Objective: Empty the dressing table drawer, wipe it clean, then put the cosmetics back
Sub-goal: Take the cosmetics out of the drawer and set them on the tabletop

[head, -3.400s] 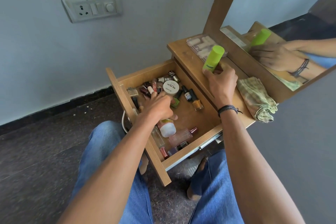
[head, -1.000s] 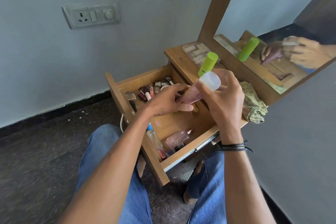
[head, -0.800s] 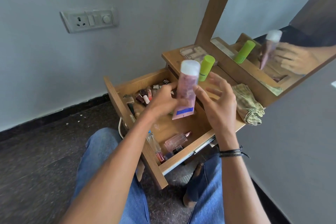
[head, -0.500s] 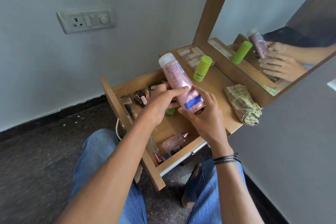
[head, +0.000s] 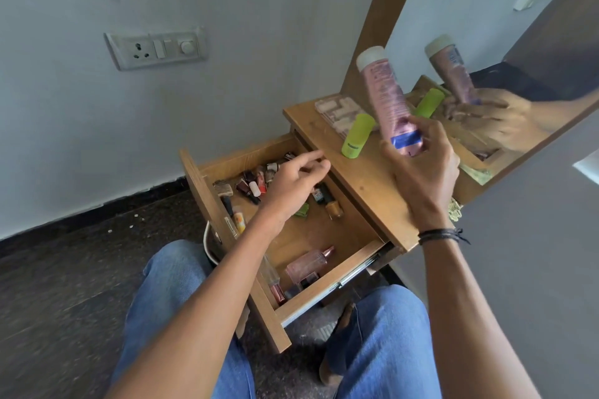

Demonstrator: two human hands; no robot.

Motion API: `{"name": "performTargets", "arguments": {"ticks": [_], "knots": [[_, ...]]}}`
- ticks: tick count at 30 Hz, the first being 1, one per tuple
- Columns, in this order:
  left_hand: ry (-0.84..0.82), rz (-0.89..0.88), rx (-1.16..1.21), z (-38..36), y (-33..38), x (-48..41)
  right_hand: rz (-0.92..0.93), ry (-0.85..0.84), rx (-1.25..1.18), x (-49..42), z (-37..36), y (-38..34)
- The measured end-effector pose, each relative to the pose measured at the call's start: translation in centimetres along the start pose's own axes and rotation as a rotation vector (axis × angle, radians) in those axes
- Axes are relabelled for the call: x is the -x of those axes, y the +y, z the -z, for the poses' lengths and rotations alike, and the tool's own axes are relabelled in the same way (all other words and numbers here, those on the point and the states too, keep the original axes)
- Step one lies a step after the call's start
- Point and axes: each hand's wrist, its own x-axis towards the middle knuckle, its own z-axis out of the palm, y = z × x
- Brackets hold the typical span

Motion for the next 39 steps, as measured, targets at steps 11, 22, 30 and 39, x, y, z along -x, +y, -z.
{"name": "performTargets", "arguments": {"ticks": [11,22,30,39], "knots": [[0.029,-0.034,-0.313,0.2,-1.3,-0.8,-0.09,-0.208,0.125,-3.6,-2.5,3.6],[0.045,0.018,-0.333,0.9,-2.6,-1.8,-0.008,-0.344,0.172,-6.5,-5.5,4.5],[0.054,0.015,-0.362,1.4,-2.7,-2.0,0.049,-0.395,0.194,-6.1,-5.7,5.3],[0.055,0.025,-0.393,1.5,-2.7,-1.9,-0.035,-0.222,0.101,-4.3,-4.3,5.5]]}}
